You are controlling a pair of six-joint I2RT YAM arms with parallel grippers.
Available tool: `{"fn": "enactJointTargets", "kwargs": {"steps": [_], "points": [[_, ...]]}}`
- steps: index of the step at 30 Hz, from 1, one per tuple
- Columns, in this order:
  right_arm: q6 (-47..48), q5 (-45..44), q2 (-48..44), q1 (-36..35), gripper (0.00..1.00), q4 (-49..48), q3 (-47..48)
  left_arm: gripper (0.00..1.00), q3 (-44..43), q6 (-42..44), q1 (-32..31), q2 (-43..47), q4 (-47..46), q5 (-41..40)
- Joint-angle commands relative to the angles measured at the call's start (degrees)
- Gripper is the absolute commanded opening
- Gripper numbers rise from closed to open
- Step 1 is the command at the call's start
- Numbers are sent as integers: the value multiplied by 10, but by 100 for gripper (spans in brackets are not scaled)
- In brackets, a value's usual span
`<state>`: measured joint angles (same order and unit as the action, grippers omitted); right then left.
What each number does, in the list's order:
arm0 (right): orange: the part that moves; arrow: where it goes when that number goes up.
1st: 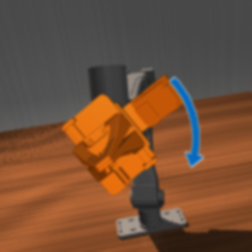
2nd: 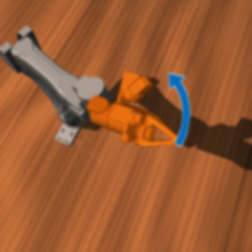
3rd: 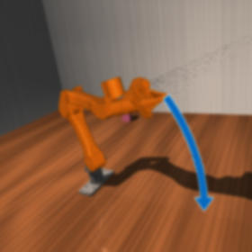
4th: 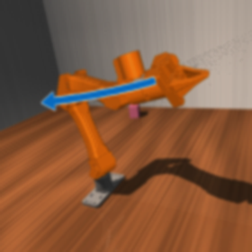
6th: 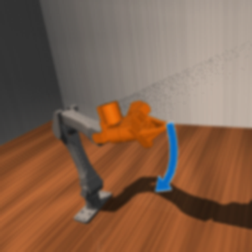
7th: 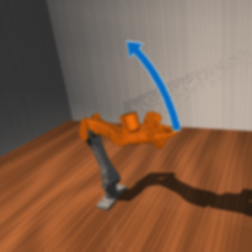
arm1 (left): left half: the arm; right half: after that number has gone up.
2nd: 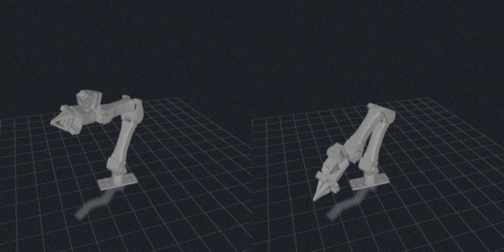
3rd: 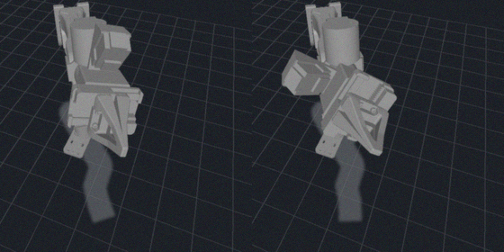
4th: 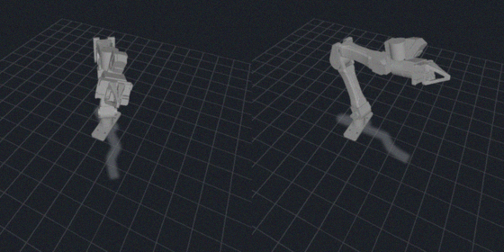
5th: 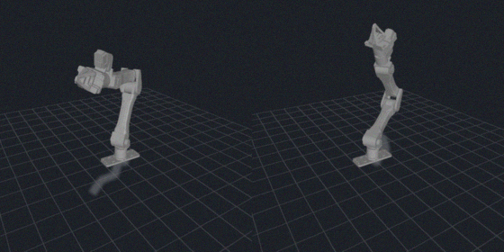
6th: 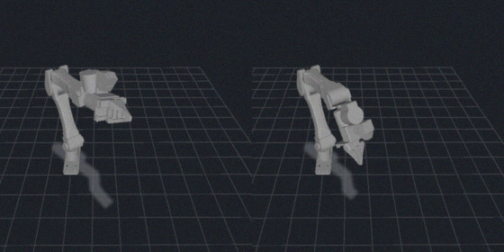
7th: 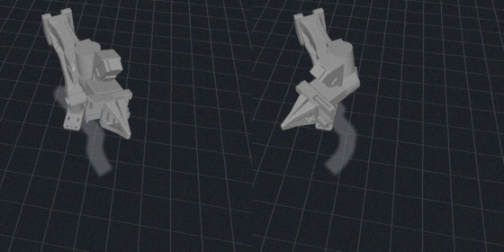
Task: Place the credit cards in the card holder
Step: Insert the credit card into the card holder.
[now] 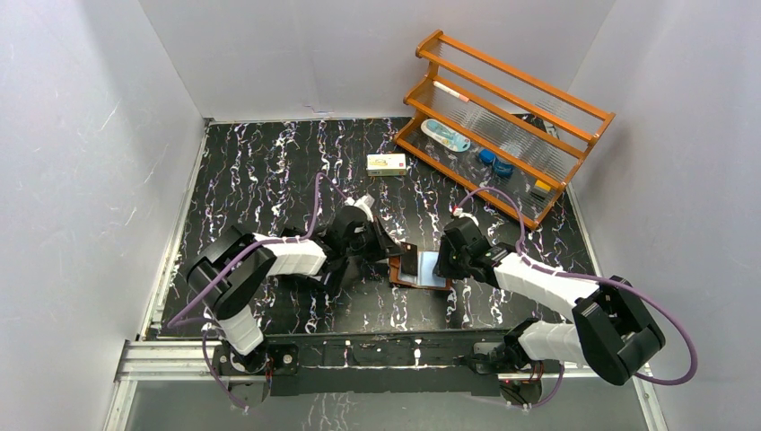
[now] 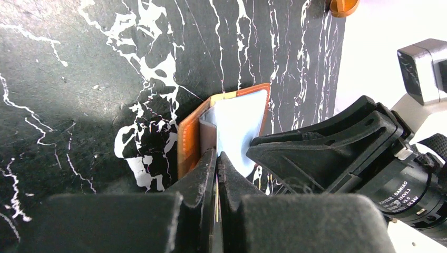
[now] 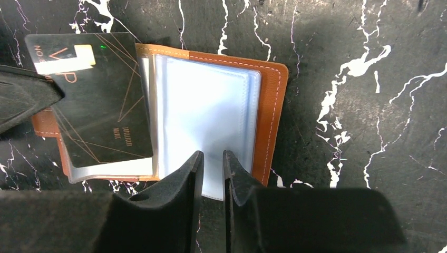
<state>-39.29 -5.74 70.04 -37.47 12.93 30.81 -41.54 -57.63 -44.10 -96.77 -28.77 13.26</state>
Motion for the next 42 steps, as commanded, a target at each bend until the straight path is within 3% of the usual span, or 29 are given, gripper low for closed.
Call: {"fn": "enactJointTargets", "kwargs": {"steps": [1,32,42], "points": [[-9,-10,1,2,28,3,-15,0,11,-17,-7,-19,-68,22],[-9,-10,-4,2,28,6,-6,0,9,-6,-22,-65,-51,17],[-9,-9,-5,2,28,5,-7,0,-45,3,-39,-32,156,-77]]}}
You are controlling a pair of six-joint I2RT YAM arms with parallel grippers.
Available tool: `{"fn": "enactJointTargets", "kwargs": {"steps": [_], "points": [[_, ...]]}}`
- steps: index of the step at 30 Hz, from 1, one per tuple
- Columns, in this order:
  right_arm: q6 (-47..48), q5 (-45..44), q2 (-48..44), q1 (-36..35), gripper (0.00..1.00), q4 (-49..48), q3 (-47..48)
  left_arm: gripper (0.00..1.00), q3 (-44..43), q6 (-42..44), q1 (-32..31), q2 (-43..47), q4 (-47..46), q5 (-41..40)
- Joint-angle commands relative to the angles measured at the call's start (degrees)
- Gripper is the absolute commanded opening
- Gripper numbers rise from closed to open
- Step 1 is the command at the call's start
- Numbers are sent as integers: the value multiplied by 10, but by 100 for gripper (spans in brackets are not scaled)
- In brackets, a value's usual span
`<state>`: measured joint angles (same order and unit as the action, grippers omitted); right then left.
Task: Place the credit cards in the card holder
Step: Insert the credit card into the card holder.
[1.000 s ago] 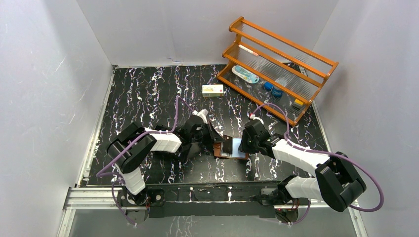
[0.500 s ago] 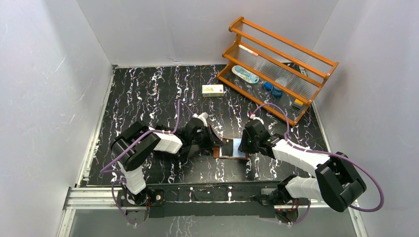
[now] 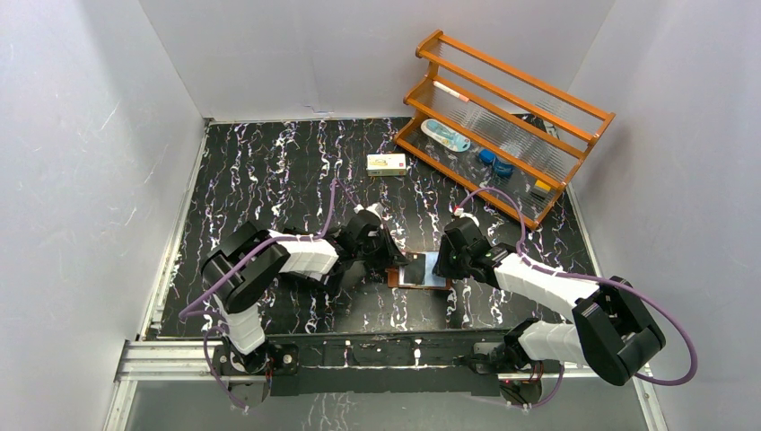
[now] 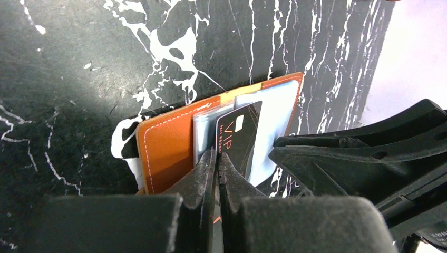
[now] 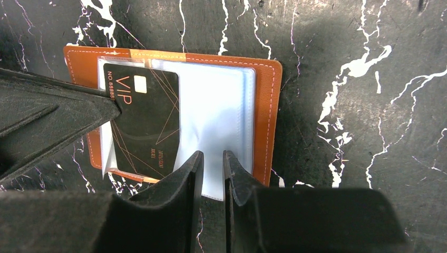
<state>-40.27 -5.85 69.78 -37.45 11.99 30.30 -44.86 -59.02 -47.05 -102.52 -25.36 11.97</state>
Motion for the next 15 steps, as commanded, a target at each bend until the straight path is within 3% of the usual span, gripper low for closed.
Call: {"fn": "enactJointTargets", "kwargs": {"steps": [1,15], "points": [[1,-8,-2,3,28,15,-2,0,-10,17,-10,30,128,-72],[3,-10,-2,3,28,15,2,0,-6,3,-15,38,159,-100]]}}
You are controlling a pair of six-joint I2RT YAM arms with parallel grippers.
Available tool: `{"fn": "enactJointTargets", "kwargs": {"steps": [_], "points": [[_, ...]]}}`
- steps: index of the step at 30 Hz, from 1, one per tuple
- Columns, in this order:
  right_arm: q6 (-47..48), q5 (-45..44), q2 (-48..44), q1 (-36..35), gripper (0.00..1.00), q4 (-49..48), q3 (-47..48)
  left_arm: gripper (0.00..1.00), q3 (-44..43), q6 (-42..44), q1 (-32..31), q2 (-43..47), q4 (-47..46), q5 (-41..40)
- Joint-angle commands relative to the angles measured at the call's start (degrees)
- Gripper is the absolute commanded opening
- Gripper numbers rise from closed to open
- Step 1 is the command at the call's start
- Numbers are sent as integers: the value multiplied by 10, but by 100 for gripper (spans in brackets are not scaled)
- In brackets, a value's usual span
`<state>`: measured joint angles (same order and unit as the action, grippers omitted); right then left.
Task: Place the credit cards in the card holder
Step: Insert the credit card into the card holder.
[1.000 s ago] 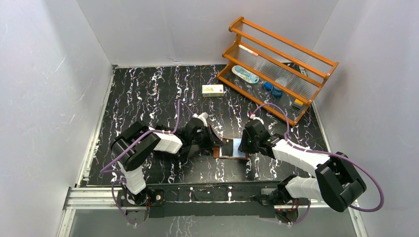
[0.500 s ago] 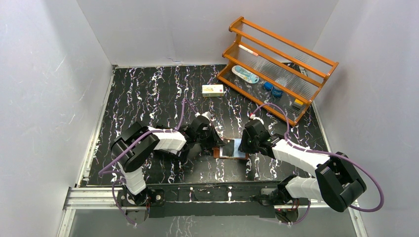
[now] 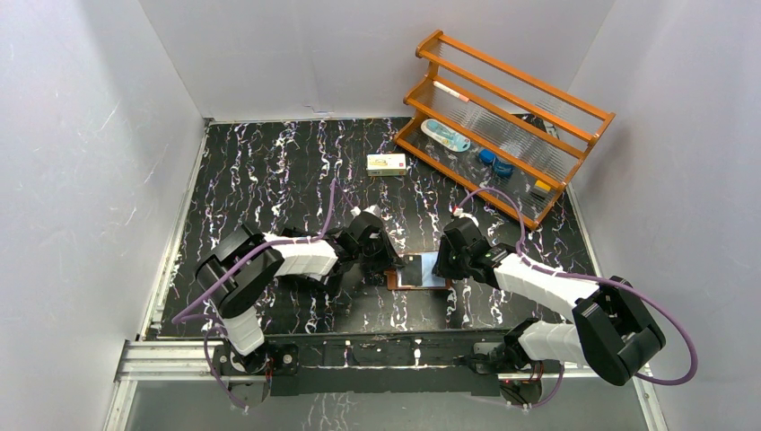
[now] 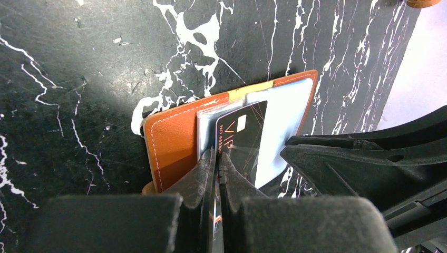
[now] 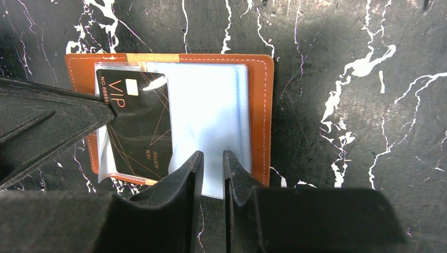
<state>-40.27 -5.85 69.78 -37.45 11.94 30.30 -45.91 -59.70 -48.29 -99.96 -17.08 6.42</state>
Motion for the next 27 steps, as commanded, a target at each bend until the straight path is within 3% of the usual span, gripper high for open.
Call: {"fn": "enactJointTargets", "kwargs": {"steps": [1,27], "points": [[3,-11,-2,2,28,16,2,0,6,7,-3,13,80,-48],[1,-9,-5,3,28,13,-1,0,27,-23,-14,36,87,-98]]}}
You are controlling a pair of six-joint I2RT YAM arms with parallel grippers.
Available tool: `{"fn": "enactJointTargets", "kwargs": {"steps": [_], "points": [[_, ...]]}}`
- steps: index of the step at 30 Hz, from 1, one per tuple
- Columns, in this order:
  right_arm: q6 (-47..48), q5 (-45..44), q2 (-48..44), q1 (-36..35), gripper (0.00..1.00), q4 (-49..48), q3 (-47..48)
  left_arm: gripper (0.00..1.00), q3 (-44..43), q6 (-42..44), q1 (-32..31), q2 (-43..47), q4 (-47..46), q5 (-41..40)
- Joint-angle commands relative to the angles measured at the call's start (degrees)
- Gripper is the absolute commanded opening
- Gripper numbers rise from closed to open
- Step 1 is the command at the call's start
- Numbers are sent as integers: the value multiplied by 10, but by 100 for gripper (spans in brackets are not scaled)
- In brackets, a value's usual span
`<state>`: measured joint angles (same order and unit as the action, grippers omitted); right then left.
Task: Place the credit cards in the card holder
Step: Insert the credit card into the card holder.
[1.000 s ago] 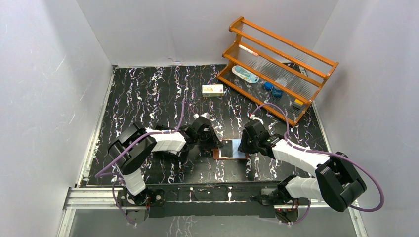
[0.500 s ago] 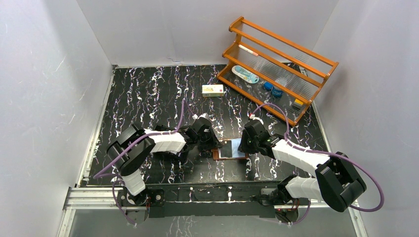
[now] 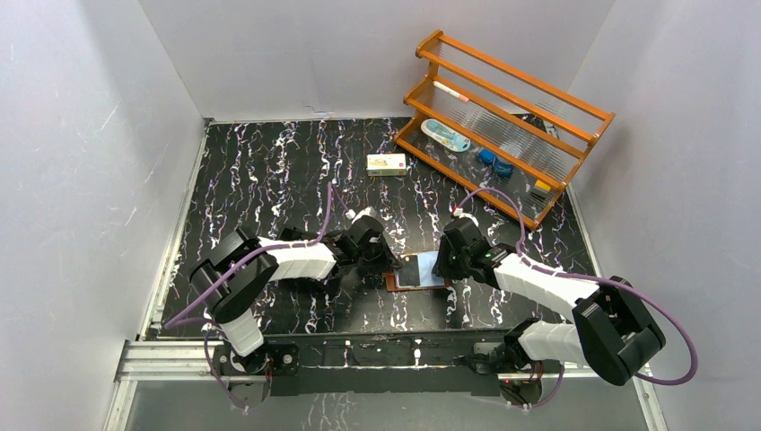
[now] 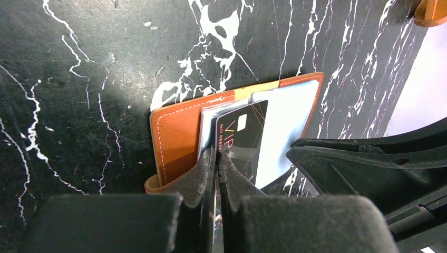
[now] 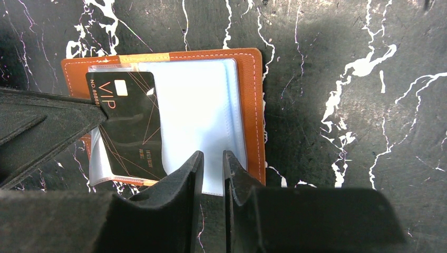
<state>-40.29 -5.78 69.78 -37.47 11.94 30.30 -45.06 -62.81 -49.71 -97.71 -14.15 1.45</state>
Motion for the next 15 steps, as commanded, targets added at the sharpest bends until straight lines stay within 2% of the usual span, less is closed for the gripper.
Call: {"fn": "enactJointTargets", "kwargs": {"steps": [1,15], "points": [[1,-9,-4,2,28,13,-1,0,18,10,0,13,56,-45],[4,-1,2,3,28,6,2,0,-22,27,-6,-19,39,-8]]}}
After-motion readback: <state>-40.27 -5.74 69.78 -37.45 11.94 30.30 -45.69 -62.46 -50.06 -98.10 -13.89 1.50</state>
